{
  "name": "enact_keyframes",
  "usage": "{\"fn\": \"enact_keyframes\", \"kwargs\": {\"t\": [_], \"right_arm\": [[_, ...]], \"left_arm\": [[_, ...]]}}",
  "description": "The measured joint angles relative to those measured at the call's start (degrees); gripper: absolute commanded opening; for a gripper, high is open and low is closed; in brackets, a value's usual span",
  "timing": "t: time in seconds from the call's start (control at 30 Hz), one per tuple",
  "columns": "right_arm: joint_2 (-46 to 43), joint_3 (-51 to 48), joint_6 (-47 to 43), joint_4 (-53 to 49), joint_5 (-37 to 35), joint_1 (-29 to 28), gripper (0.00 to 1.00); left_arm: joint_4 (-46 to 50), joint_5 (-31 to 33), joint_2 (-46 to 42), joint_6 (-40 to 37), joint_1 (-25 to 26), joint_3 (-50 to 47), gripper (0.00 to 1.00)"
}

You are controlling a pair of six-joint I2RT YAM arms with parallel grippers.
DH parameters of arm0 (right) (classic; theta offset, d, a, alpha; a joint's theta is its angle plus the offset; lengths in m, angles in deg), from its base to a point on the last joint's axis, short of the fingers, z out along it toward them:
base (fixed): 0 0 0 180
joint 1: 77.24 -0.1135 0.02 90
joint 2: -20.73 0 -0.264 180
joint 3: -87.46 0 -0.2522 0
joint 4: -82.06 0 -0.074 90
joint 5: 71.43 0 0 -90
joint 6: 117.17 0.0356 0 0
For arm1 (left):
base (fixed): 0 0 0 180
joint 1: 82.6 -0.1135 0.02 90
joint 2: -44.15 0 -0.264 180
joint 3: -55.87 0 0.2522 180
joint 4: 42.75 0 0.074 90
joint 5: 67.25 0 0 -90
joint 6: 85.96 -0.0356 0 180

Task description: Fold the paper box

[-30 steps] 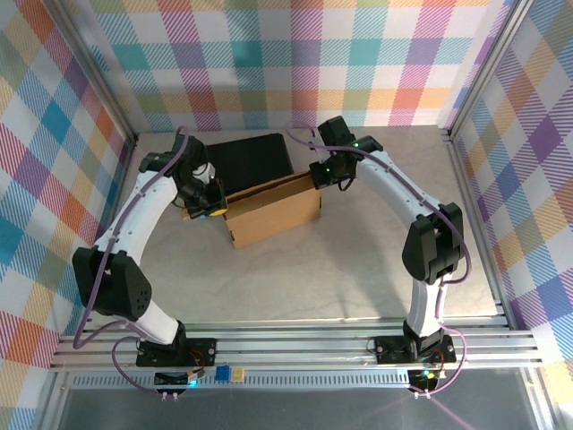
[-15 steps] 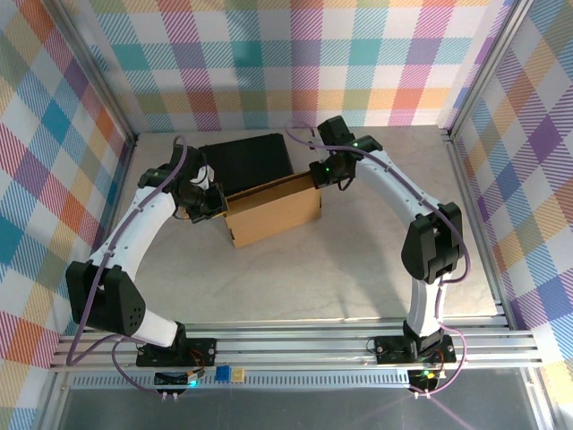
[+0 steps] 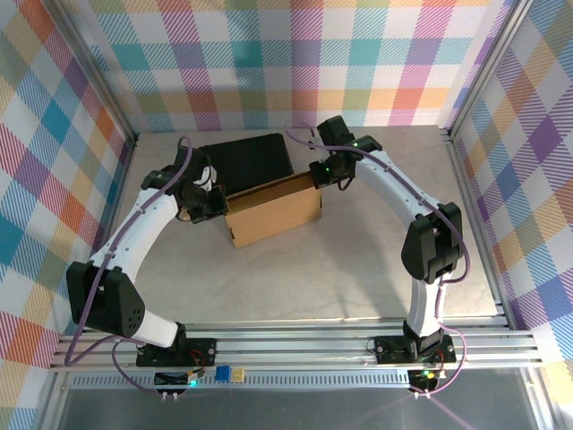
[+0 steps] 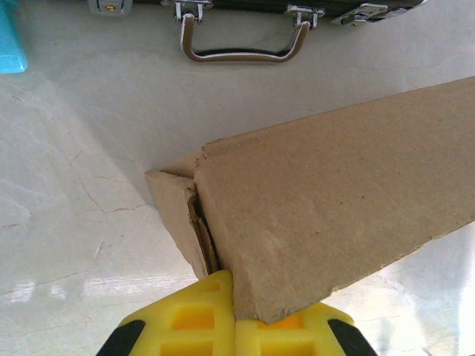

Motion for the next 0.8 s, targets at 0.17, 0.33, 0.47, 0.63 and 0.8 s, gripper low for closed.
{"fn": "enact_keyframes", "kwargs": {"t": [0.17, 0.33, 0.47, 0.63, 0.8], "right_arm": [[0.00, 0.00, -0.07, 0.00, 0.00, 0.00, 0.01], [-0.07, 0.00, -0.20, -0.09, 0.04, 0.00, 0.09], [-0.24, 0.00, 0.17, -1.22, 0.24, 0.02, 0.19], [-0.85, 0.00, 1.36, -3.78, 0.24, 0.44, 0.31], [-1.46, 0.00, 2.51, -5.99, 1.36, 0.87, 0.35]], "left_arm": [[-0.07, 1.11, -0.20, -0.70, 0.50, -0.20, 0.00], [-0.07, 2.03, -0.31, -0.90, 0.85, -0.26, 0.00], [-0.02, 2.45, -0.31, -0.94, 1.01, -0.31, 0.00], [0.20, 3.50, -0.28, -1.33, 1.29, -0.20, 0.00], [0.24, 4.17, 0.09, -1.99, 1.51, 0.20, 0.00]]}}
